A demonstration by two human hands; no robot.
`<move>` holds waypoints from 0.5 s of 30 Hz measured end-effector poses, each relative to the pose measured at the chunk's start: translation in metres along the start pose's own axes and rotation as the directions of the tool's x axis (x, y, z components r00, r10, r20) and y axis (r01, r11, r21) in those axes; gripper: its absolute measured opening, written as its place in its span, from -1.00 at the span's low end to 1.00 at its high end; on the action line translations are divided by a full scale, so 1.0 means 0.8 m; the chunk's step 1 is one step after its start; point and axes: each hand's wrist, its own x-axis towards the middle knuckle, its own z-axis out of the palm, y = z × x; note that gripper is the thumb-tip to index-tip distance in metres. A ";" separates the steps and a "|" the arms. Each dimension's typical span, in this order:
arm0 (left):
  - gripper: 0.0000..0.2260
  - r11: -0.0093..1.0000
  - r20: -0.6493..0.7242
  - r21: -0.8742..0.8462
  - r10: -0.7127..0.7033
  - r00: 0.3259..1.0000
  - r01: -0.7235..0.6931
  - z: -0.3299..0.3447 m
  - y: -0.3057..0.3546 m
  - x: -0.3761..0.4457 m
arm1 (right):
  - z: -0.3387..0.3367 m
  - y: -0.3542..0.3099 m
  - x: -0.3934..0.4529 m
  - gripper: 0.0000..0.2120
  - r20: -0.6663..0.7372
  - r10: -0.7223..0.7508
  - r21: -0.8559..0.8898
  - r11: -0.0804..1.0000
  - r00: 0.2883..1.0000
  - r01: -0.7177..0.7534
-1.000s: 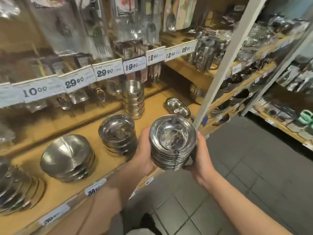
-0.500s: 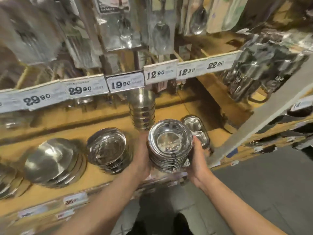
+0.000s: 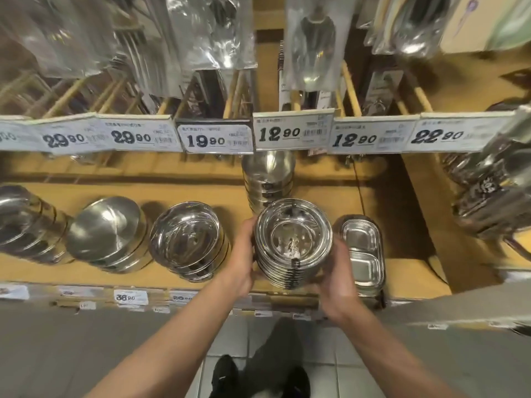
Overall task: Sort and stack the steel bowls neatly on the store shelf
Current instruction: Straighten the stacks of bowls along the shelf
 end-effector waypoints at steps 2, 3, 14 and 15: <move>-0.51 1.000 -0.009 -0.005 -0.012 1.000 0.012 0.001 0.002 0.002 | 0.004 -0.004 0.001 -0.57 0.009 0.007 -0.021 1.000 1.000 -0.007; -0.49 1.000 -0.010 -0.002 -0.017 1.000 0.017 0.002 0.004 0.002 | 0.007 -0.006 0.000 -0.59 0.012 0.009 -0.030 1.000 1.000 -0.008; -0.64 0.997 0.010 -0.080 0.014 1.000 -0.013 -0.007 -0.002 -0.019 | 0.000 -0.010 -0.018 -0.61 0.025 -0.007 -0.065 0.998 1.000 0.008; -0.64 0.996 0.004 -0.086 0.013 1.000 -0.013 -0.011 -0.005 -0.023 | -0.004 -0.009 -0.020 -0.63 0.008 0.006 -0.056 0.998 1.000 -0.006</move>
